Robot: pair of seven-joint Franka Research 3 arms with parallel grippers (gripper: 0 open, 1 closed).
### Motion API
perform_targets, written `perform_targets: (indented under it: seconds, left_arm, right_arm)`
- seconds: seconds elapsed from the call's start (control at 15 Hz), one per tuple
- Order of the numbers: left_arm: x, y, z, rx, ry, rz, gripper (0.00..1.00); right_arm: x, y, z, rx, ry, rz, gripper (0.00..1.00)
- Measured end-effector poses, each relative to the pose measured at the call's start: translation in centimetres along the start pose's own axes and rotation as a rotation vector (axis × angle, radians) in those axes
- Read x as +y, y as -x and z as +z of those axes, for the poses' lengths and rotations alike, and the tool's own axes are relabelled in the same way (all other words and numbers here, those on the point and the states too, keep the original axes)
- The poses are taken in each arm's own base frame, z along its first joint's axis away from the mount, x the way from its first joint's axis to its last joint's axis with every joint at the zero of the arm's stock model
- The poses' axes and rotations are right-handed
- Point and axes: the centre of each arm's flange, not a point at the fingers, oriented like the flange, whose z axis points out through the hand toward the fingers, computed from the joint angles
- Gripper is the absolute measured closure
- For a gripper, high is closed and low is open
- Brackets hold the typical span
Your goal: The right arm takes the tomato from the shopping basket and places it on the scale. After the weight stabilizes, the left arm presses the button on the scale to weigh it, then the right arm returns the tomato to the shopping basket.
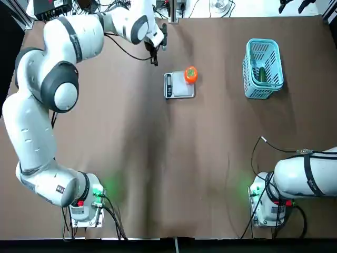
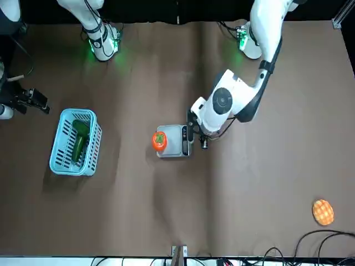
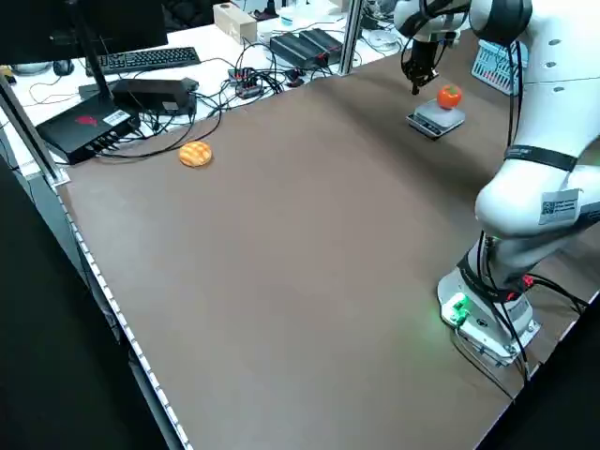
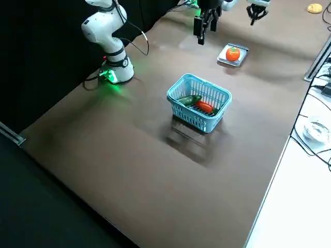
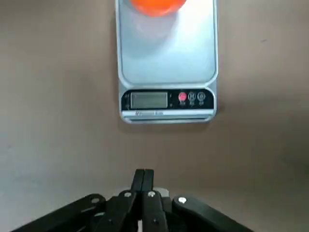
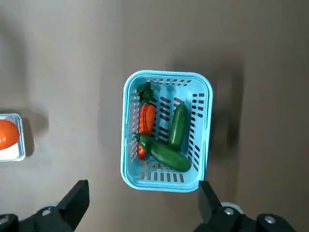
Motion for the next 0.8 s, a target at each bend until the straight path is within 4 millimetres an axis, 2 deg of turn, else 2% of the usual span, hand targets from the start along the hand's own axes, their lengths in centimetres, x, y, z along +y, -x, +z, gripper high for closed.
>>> perform_targets:
  seconds: [0.47,0.8]
  left_arm:
    - [3.2,-4.7,5.3,-0.010,0.038,0.065,0.99]
    - [2.9,-4.7,8.0,-0.038,0.040,0.067,0.99]
  right_arm:
    - [0.0,0.0,0.0,0.000,0.000,0.000,0.01]
    - [0.0,0.0,0.0,0.000,0.000,0.001,0.01]
